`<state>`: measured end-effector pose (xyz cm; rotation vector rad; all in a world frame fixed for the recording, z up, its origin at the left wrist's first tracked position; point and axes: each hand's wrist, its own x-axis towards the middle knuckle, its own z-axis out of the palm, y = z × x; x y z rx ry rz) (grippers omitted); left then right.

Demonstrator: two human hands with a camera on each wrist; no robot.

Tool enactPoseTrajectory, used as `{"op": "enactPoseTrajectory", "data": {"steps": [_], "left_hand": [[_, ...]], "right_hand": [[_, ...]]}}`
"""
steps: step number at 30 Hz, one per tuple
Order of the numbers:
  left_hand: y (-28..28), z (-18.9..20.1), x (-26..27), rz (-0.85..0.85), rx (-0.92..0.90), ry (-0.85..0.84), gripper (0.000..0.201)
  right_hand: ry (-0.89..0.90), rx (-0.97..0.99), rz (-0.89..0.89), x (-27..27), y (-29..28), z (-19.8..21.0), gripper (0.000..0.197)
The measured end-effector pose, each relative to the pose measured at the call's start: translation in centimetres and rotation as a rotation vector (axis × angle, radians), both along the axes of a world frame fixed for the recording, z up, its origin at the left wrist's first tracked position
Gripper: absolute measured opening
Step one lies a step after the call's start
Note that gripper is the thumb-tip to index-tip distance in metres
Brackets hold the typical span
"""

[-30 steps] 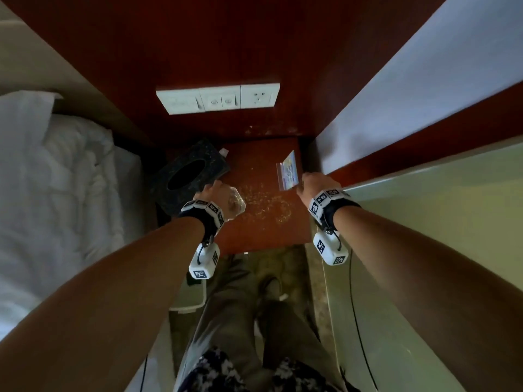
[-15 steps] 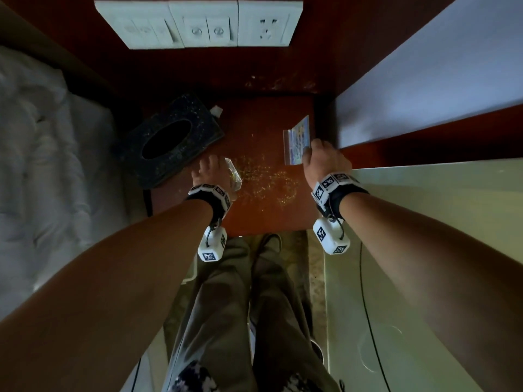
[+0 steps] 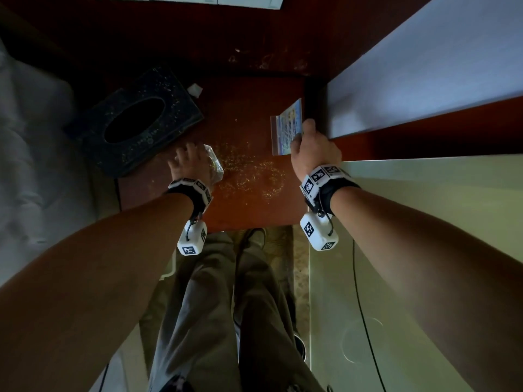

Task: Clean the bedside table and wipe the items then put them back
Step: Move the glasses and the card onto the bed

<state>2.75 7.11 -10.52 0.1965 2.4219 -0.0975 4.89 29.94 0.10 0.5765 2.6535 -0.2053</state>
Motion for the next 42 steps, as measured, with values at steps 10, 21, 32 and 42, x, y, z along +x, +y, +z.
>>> {"op": "enactPoseTrajectory", "data": {"steps": [10,21,32,42], "left_hand": [[0.5,1.7,-1.0,-0.141,0.017,-0.047,0.116],[2.0,11.6,-3.3,-0.210,0.058,-0.016,0.122],[0.5,23.6,-1.5,-0.130,0.066,0.081,0.122],[-3.8,34.2,4.1,0.004,0.057,0.180,0.120]], "right_hand": [[-0.052,0.032,0.023,-0.3,-0.2,0.5,0.028],[-0.018,0.007,0.121,-1.2,-1.5,7.3,0.024],[0.010,-0.006,0.395,-0.6,-3.6,17.3,0.025],[0.118,-0.085,0.654,0.9,-7.3,26.2,0.022]]}}
